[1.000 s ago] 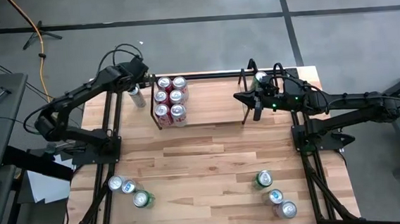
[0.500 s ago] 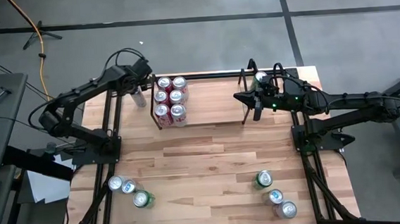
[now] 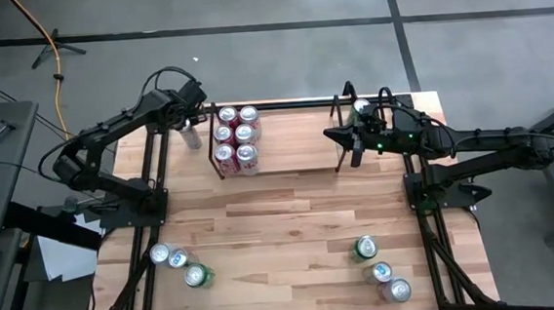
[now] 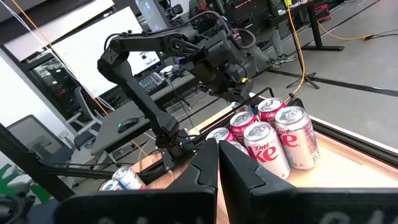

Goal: Place canned beverage on shelf
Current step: Put the top blue soda can on the shelf

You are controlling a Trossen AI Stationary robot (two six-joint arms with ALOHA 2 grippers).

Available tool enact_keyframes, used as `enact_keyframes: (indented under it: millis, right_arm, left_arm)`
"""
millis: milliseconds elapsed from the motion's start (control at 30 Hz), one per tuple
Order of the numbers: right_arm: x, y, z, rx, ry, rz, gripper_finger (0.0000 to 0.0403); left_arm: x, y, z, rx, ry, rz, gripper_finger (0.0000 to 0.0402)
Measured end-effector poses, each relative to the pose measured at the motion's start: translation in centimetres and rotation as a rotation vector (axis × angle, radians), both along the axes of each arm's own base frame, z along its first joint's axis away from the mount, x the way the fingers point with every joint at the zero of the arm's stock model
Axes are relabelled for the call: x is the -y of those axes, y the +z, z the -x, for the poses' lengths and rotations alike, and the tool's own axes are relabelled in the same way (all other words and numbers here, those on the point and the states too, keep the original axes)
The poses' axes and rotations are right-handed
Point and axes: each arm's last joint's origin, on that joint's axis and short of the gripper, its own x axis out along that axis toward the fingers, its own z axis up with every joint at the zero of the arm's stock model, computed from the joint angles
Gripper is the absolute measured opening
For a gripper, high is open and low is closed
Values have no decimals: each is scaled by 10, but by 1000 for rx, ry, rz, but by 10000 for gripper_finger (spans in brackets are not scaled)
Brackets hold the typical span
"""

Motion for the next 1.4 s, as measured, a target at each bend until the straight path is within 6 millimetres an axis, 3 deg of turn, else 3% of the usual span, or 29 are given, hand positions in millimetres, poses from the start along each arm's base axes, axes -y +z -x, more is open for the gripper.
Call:
enact_keyframes:
  millis: [467,567,733,833,1133,1400]
  right_arm:
    - [0,0,0,1,1,-5,0]
    - [0,0,0,1,1,-5,0]
    - [0,0,0,1,3,-6,0]
    - [0,0,0,2,3,-6,0]
    - [0,0,0,1,3,-6,0]
    - [0,0,0,2,2,-6,0]
  left_arm:
    - [-7,-18,-9,2,2,81,273]
    - [-9,-20,-10,2,2,88,243]
    - [-9,-19,-10,-1,-3,78,154]
    - [-7,-16,-8,-19,-35,75,148]
    - [8,19,11,-11,-49,-75,148]
    - [49,73,42,145,-95,-278,148]
